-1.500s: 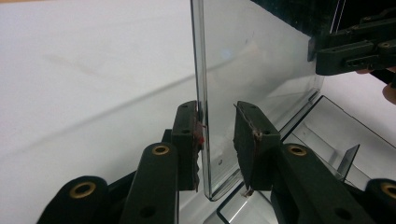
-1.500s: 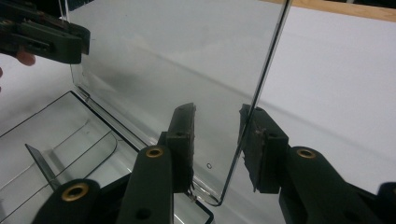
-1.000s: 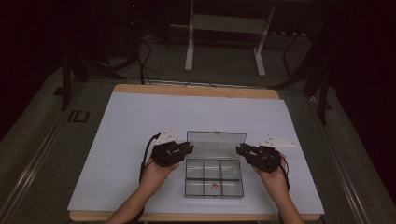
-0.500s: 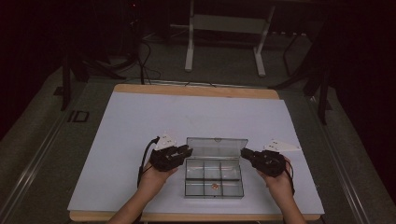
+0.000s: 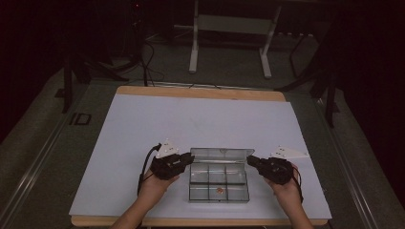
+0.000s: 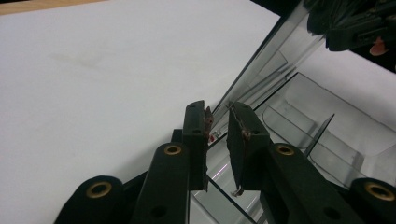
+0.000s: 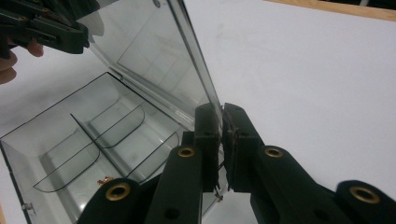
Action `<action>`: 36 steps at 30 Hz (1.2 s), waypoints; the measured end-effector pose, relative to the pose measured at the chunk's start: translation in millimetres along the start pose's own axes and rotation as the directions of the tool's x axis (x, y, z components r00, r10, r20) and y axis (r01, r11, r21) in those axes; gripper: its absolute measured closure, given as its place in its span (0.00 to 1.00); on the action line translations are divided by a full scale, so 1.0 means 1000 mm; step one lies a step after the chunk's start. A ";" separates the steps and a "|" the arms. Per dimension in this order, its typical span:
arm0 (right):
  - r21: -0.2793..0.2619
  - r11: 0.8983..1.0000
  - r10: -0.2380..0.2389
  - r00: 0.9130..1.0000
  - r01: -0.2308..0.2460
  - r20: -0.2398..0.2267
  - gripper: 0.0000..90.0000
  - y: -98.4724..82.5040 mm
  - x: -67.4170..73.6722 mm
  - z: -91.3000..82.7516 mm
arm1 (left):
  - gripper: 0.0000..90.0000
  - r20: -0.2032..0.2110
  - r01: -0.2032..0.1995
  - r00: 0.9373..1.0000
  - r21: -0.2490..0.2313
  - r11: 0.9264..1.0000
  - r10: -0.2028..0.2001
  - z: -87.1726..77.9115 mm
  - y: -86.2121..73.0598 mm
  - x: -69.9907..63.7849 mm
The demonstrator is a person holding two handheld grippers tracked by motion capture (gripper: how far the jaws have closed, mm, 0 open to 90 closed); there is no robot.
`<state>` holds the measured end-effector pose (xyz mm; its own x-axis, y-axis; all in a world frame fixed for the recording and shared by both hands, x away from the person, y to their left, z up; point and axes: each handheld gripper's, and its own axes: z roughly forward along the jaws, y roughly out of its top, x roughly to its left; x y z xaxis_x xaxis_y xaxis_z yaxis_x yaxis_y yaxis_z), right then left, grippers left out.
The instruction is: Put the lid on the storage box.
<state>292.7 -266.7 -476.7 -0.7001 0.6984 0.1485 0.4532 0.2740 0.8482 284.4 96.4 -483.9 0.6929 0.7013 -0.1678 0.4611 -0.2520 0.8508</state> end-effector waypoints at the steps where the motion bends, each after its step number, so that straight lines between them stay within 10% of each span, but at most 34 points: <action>1: 0.000 1.000 -0.002 1.000 0.002 0.000 0.94 0.000 0.000 0.000 | 0.87 -0.001 0.002 1.000 -0.001 1.000 -0.002 0.000 0.000 -0.001; 36: 0.052 0.998 0.029 0.998 -0.025 -0.063 0.96 -0.028 0.005 -0.007 | 0.90 0.013 -0.056 0.998 0.034 0.998 0.056 -0.009 -0.027 -0.013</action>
<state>272.6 -275.5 -495.8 -0.7204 0.6627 0.2046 0.4988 0.2900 0.8168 258.3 99.9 -500.2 0.7246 0.6775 -0.1266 0.4403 -0.3136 0.8413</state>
